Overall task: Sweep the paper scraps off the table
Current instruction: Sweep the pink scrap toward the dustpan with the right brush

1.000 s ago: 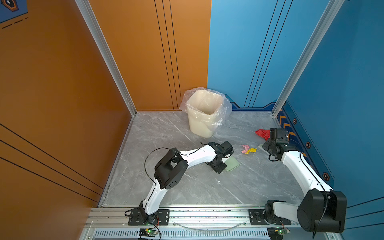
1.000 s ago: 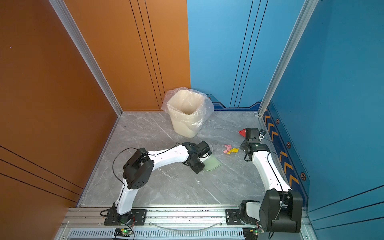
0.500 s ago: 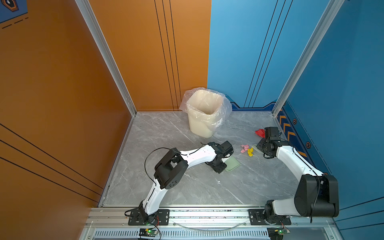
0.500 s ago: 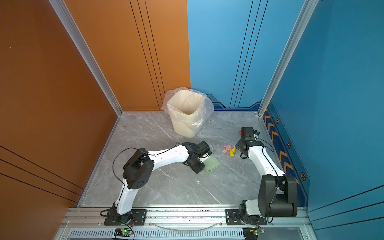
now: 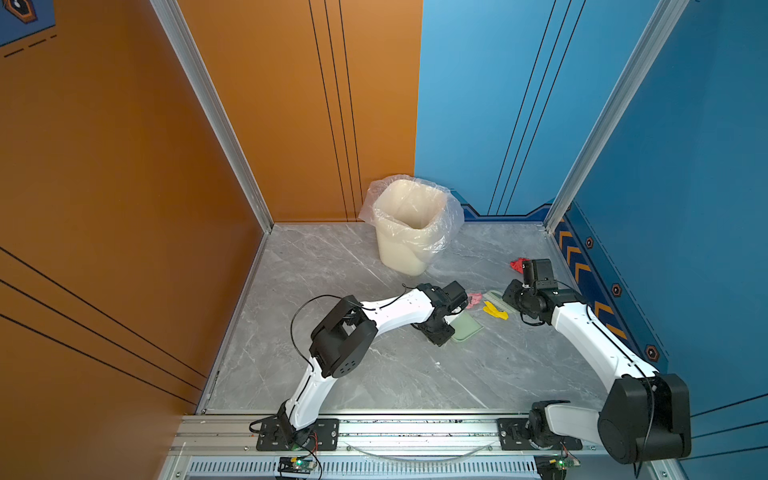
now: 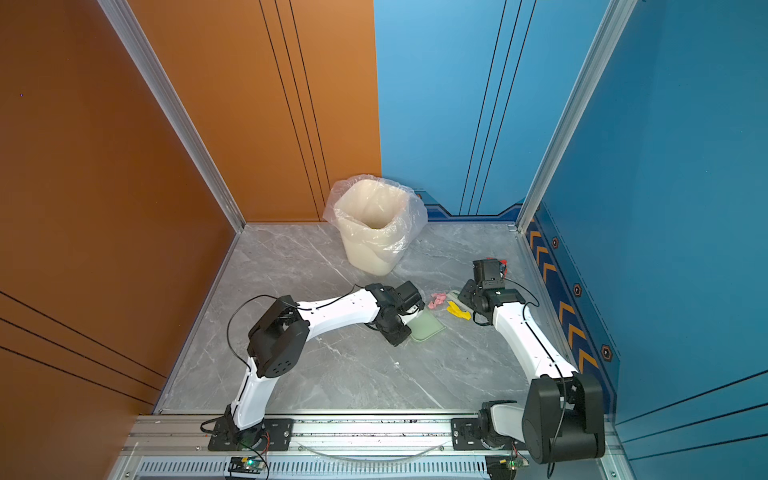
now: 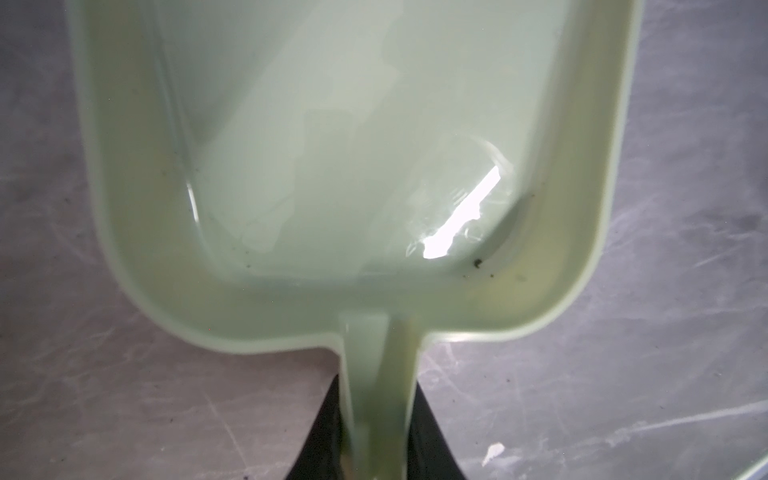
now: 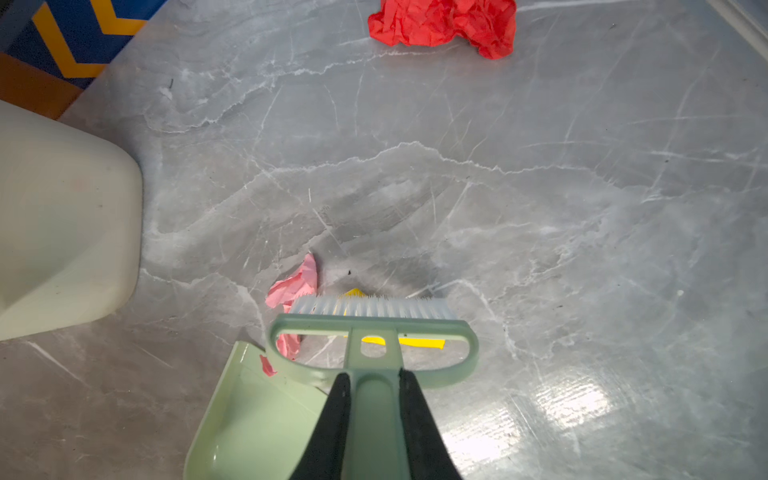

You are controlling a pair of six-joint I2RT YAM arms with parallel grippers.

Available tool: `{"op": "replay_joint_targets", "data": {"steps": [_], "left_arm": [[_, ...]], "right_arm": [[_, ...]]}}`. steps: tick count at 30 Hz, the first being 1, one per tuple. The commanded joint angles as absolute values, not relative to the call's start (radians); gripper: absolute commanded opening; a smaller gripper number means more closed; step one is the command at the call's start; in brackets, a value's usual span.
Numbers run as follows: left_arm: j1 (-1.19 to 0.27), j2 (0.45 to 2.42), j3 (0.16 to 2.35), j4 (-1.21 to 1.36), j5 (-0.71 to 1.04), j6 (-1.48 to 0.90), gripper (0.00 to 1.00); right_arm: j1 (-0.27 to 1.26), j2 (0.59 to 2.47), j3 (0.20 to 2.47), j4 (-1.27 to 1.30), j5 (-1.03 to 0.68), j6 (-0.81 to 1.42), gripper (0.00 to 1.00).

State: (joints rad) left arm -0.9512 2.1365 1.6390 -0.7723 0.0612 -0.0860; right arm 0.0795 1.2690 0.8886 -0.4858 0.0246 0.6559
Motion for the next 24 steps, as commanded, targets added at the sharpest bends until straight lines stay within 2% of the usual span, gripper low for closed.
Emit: {"op": "replay_joint_targets", "data": {"steps": [1, 13, 24], "left_arm": [[-0.966, 2.156, 1.651, -0.802, 0.080, -0.077, 0.00], [-0.966, 2.146, 1.640, -0.802, 0.062, -0.085, 0.00], [-0.965, 2.146, 1.635, -0.802, 0.057, -0.101, 0.00]], "right_arm": [[0.072, 1.260, 0.910, -0.470, 0.007, 0.656, 0.00], [0.108, 1.583, 1.183, -0.547, -0.023, 0.337, 0.00], [0.189, 1.589, 1.165, -0.600, -0.125, 0.206, 0.00]]}}
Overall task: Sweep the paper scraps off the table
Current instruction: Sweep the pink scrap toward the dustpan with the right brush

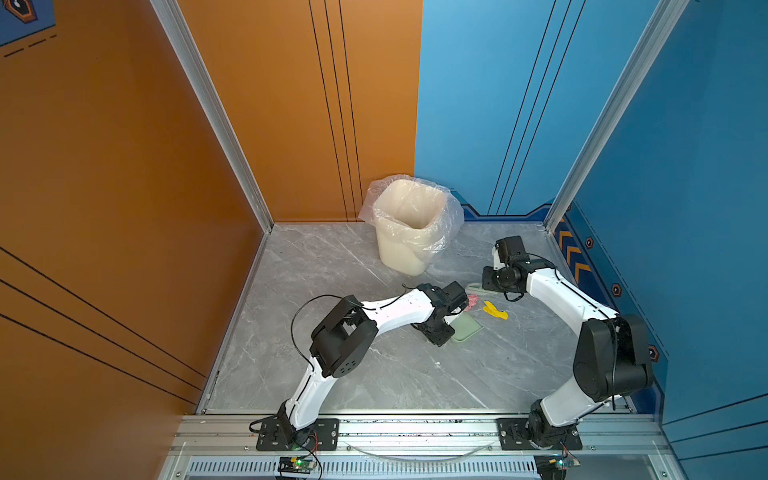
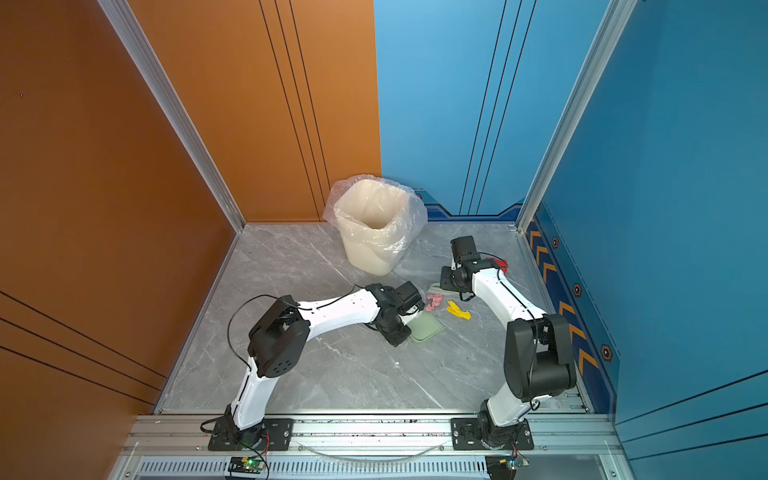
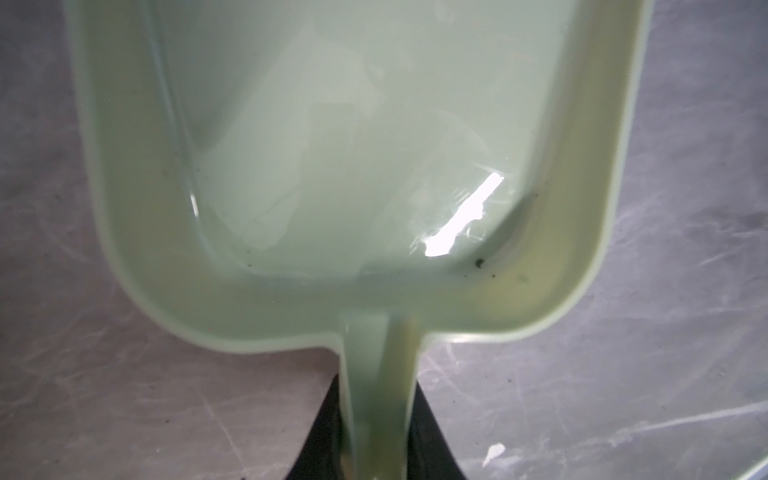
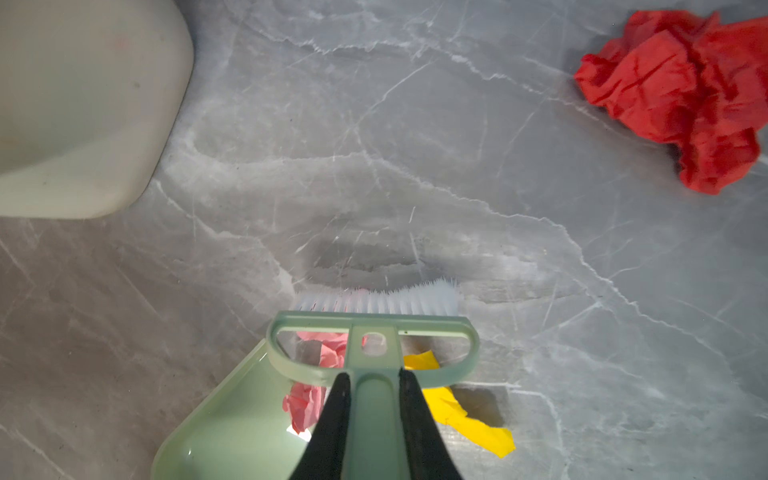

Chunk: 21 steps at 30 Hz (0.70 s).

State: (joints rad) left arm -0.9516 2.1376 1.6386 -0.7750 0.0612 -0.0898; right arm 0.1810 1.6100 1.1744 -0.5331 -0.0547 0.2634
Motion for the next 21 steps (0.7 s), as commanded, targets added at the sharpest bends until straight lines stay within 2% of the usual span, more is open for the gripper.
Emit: {"op": "replay_joint_targets", "data": {"steps": [1, 4, 10, 21], "left_arm": [[-0.964, 2.147, 1.635, -0.802, 0.056, -0.101, 0.00], [-0.963, 2.144, 1.634, -0.802, 0.052, -0.104, 0.00], [-0.964, 2.148, 1.635, -0.802, 0.054, -0.107, 0.00], [-0.964, 2.142, 1.631, -0.802, 0.053, -0.103, 0.00]], "right_arm": [[0.189, 1.583, 1.157, -0.602, -0.152, 0.206, 0.00], [0.194, 1.566, 1.152, -0.637, -0.213, 0.202, 0.00], [0.193, 1.496, 1.154, -0.682, -0.228, 0.210, 0.00], [0.097, 1.364, 1.135, -0.685, 0.069, 0.407, 0.00]]}}
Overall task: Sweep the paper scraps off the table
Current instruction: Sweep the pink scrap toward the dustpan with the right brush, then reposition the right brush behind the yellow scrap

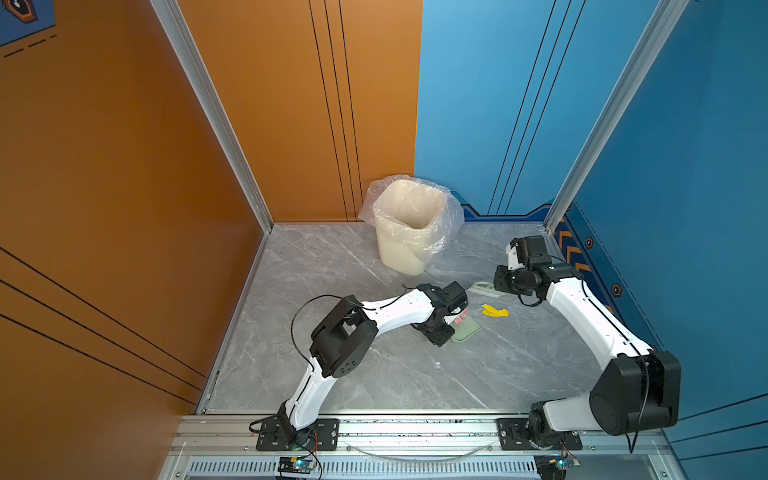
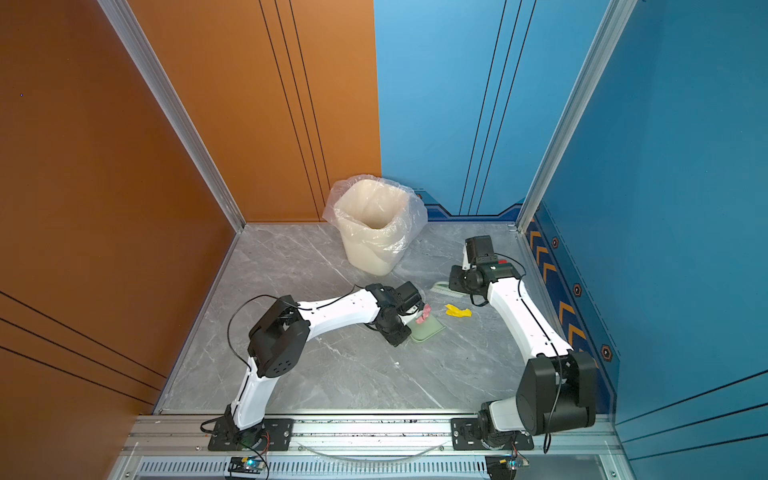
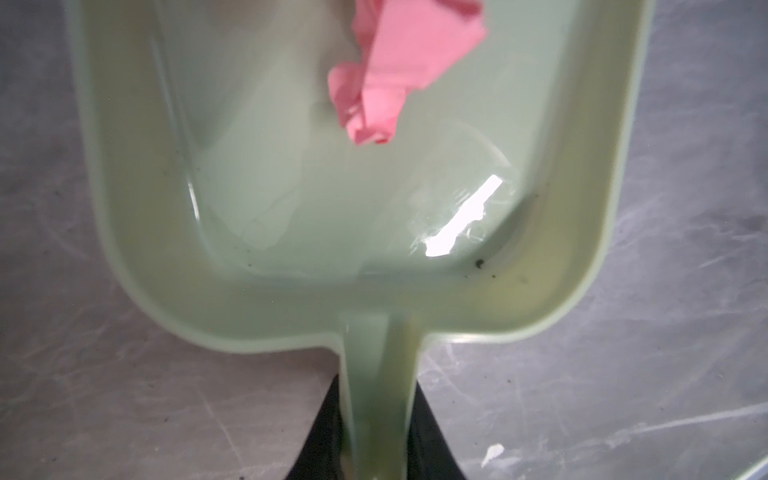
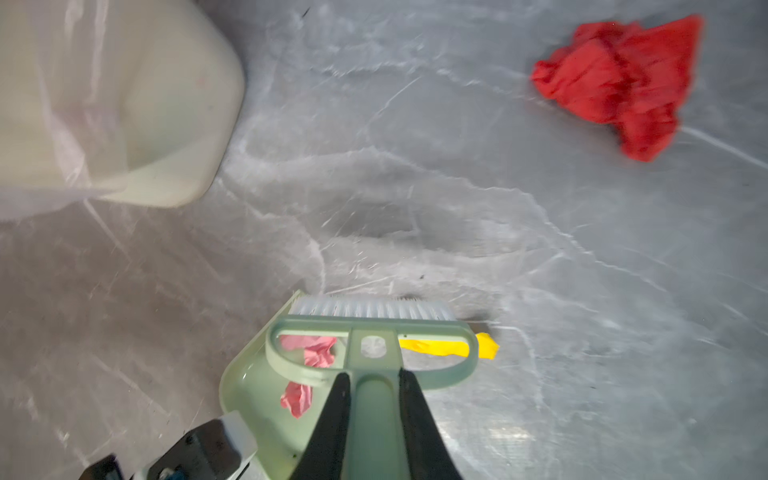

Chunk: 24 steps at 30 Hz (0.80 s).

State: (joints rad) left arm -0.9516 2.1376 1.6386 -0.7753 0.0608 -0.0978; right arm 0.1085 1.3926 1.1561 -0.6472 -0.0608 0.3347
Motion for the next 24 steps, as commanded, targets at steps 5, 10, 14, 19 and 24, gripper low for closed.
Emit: {"op": "replay_joint_targets", "data": {"steps": [5, 10, 14, 19, 24], "left_arm": [[-0.966, 2.143, 1.628, -0.802, 0.055, -0.098, 0.00], [-0.966, 2.142, 1.628, -0.802, 0.059, -0.093, 0.00], [-0.965, 2.144, 1.632, -0.802, 0.060, -0.092, 0.00], [-0.965, 2.146, 1.632, -0.802, 0.063, -0.093, 0.00], [-0.969, 2.145, 1.632, -0.802, 0.062, -0.095, 0.00]], "right_arm": [[0.083, 1.329, 1.086, -0.740, 0.212, 0.460, 0.00], [0.077, 1.306, 1.029, -0.771, 0.280, 0.474, 0.00], [0.078, 1.318, 1.004, -0.778, 0.248, 0.465, 0.00], [0.100, 1.334, 0.985, -0.766, 0.194, 0.458, 0.00], [0.146, 1.342, 0.978, -0.737, 0.142, 0.462, 0.00]]}}
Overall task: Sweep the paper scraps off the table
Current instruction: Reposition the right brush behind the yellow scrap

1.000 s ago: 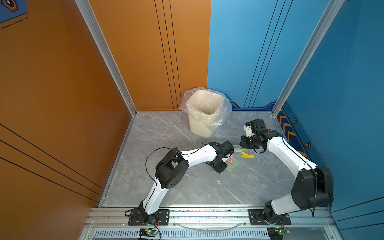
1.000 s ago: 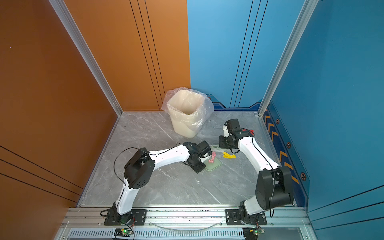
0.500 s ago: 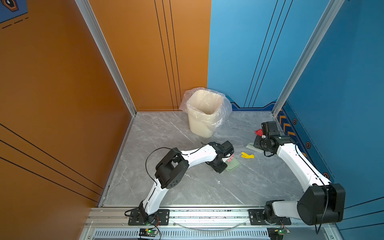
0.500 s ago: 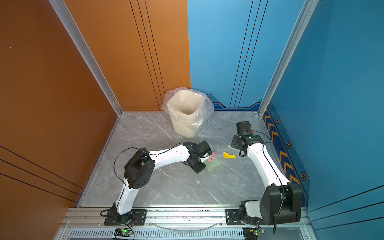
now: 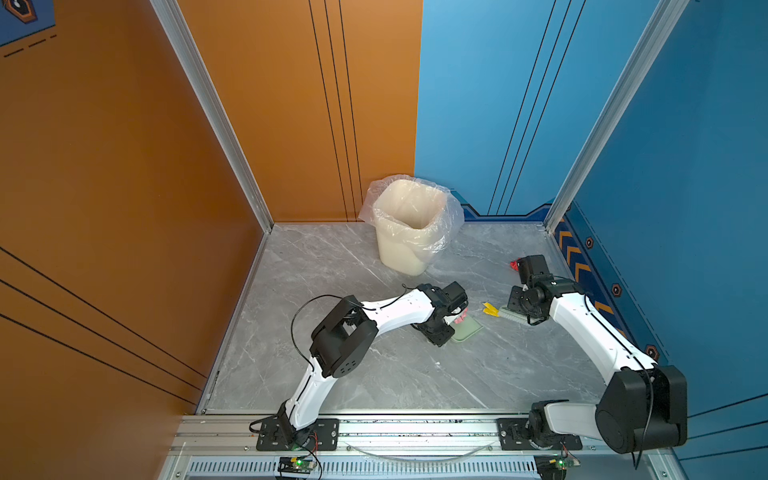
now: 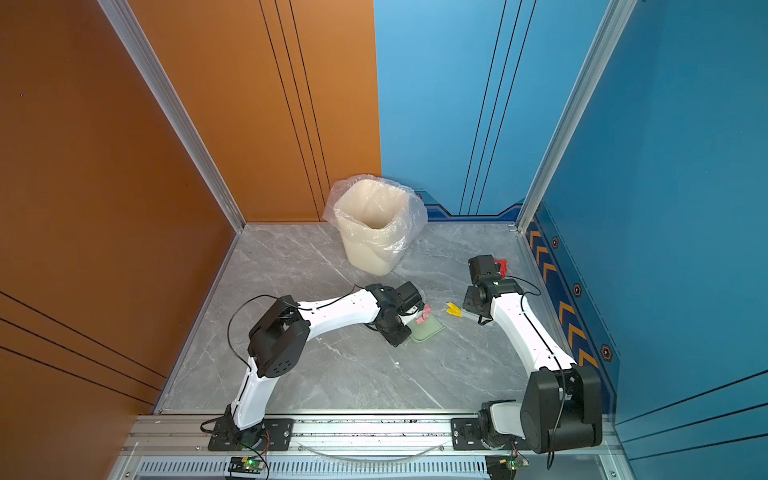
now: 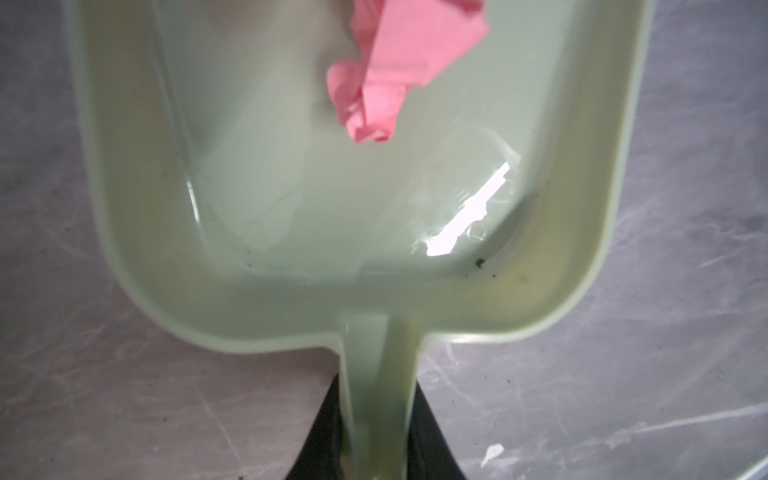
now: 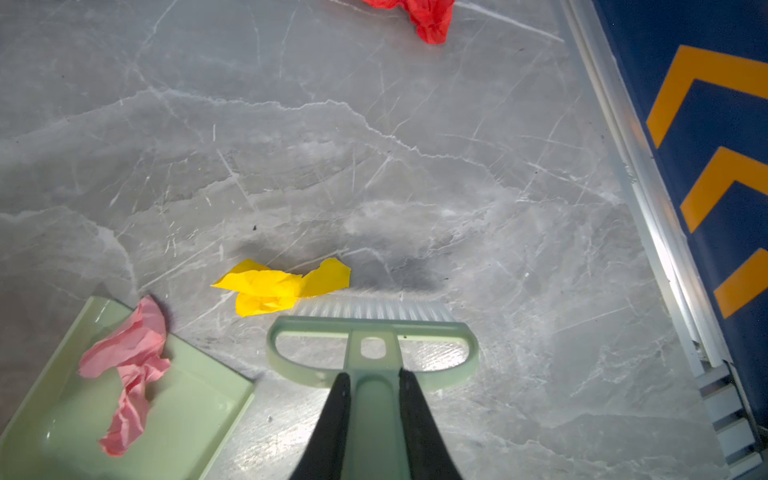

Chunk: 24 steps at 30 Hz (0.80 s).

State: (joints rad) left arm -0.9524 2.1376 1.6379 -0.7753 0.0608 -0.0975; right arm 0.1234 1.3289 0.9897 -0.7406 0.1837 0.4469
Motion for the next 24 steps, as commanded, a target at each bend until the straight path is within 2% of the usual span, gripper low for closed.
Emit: {"op": "replay_joint_targets", "data": {"steps": [1, 11, 20, 24], "left_arm": [[-0.967, 2.146, 1.633, -0.801, 0.061, -0.094, 0.00], [-0.968, 2.149, 1.637, -0.802, 0.063, -0.095, 0.00], [-0.968, 2.149, 1.635, -0.801, 0.061, -0.096, 0.00], [-0.968, 2.148, 1.637, -0.802, 0.060, -0.094, 0.00]], "right_arm": [[0.154, 1.341, 0.974, -0.730, 0.129, 0.462, 0.00], [0.209, 1.340, 0.961, -0.706, -0.061, 0.385, 0.00], [0.144, 1.223, 0.970, -0.673, 0.028, 0.385, 0.00], [0.103, 1.200, 0.954, -0.642, 0.195, 0.429, 0.00]]}}
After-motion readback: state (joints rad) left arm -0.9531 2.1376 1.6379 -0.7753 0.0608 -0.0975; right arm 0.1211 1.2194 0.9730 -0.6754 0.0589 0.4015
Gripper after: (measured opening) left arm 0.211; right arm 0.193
